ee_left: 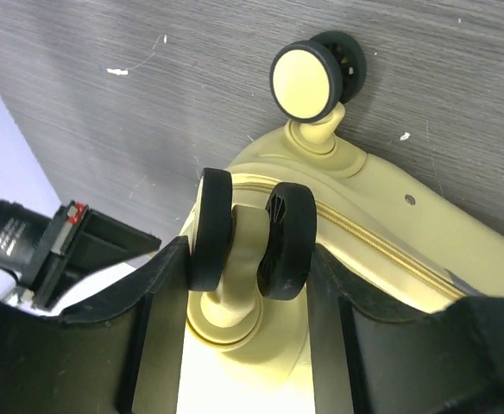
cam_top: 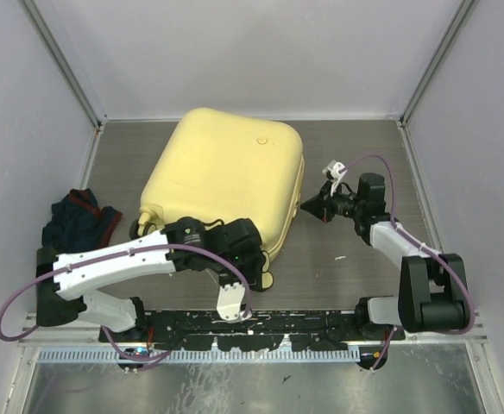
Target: Pack the luggage
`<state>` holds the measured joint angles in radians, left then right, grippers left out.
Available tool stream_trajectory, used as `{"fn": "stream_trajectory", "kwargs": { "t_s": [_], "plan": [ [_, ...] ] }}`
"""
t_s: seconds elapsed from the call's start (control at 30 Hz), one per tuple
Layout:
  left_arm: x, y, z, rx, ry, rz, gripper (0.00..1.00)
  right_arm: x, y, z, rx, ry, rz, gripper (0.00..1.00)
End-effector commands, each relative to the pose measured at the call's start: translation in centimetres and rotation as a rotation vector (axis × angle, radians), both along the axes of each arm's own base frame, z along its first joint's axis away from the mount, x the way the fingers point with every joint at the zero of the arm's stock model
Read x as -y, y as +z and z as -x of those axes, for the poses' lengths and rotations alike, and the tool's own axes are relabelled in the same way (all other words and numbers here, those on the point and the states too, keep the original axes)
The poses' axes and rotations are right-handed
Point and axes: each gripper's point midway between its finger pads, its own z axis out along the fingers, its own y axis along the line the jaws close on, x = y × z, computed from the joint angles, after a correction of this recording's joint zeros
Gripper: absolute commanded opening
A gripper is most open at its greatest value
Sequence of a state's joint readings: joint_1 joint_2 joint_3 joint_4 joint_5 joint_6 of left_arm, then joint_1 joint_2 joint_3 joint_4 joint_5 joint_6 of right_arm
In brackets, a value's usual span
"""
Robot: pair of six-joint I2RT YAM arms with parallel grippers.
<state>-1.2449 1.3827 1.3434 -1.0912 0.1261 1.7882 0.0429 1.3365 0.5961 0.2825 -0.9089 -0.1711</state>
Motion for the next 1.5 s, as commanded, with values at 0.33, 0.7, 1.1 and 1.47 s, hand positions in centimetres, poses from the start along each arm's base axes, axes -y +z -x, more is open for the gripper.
{"fn": "stream_trajectory", "kwargs": {
  "t_s": [0.33, 0.7, 1.1, 1.47],
  "plan": [
    [-10.7, 2.4, 2.2, -0.354, 0.755, 0.194, 0.98, 3.0, 2.1, 1.6, 0.114, -0.126, 0.023, 0.01],
    [-13.2, 10.7, -8.2, -0.954, 1.65, 0.629, 0.98, 3.0, 2.0, 1.3, 0.11, -0.117, 0.043, 0.0],
    [-19.4, 8.9, -28.7, -1.523, 2.179, 0.794, 0.98, 2.1, 2.2, 1.4, 0.125, -0.089, 0.058, 0.01],
    [-8.1, 5.9, -31.0, -1.908, 1.839, 0.456, 0.98, 1.3, 2.3, 1.4, 0.123, -0.089, 0.057, 0.01]
  ]
}}
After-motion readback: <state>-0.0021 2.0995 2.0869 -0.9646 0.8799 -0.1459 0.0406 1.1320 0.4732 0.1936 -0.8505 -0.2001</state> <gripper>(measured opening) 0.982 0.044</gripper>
